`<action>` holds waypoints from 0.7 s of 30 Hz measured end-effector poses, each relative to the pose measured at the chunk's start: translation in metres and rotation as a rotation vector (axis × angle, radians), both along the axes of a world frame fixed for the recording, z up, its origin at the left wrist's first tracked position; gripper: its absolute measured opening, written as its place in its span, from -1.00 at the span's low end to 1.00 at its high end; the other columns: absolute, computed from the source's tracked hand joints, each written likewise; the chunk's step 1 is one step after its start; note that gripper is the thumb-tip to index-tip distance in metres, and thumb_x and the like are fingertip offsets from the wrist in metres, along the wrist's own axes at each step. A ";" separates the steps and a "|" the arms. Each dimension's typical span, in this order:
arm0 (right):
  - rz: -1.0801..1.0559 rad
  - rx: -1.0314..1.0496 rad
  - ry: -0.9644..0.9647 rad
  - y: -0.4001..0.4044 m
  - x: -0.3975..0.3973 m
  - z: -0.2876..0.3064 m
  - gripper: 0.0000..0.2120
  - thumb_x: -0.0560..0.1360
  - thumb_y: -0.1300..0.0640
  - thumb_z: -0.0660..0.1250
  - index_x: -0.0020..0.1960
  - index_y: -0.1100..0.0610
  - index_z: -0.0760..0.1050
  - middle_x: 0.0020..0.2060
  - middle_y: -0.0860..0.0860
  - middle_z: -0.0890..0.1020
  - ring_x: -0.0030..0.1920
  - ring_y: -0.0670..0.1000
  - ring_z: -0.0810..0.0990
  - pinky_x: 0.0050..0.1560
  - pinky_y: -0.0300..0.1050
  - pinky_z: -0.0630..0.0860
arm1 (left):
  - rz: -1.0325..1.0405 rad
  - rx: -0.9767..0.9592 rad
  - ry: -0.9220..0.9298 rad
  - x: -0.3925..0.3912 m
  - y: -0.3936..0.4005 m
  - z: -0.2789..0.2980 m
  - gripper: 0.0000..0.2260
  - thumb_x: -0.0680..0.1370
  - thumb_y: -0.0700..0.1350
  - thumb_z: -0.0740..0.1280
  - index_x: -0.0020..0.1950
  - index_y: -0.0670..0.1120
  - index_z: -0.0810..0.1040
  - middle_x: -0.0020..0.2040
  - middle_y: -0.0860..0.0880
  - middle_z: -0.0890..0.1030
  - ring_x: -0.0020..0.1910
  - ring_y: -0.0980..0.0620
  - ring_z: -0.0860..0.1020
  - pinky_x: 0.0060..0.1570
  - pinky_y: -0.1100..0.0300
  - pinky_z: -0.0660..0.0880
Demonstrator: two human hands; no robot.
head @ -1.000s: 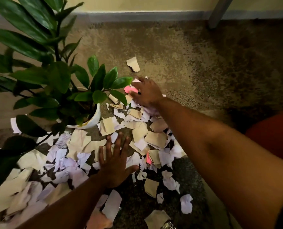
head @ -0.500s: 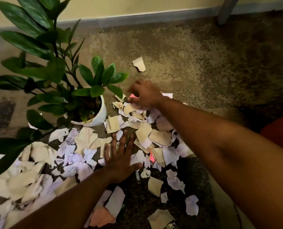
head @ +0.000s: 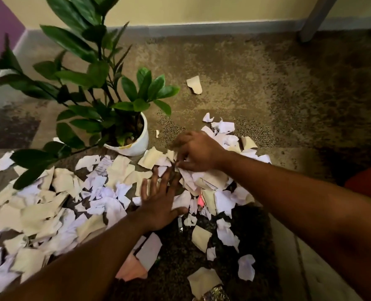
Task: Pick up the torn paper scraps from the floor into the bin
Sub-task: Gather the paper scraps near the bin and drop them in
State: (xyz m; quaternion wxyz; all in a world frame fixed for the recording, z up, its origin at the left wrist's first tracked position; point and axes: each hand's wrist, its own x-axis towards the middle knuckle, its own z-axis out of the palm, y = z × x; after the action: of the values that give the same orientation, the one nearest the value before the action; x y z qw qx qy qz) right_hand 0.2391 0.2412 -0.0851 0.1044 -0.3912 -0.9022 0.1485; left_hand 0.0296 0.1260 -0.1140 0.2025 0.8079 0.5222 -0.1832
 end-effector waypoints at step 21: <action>0.024 -0.008 -0.107 -0.032 -0.033 -0.007 -0.56 0.64 -0.16 0.13 0.25 0.13 0.55 0.19 0.12 0.56 0.13 0.17 0.57 0.11 0.10 0.54 | 0.458 0.333 -0.430 -0.028 0.006 -0.009 -0.11 0.47 0.41 0.10 0.59 -0.15 0.01 0.58 -0.16 0.06 0.55 -0.16 0.06 0.49 -0.15 0.14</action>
State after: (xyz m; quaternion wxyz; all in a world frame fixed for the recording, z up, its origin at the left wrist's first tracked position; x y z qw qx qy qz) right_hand 0.2065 0.2091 -0.0924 0.0527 -0.3883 -0.9105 0.1320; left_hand 0.0018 0.1317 -0.1230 0.2089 0.7119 0.6580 0.1288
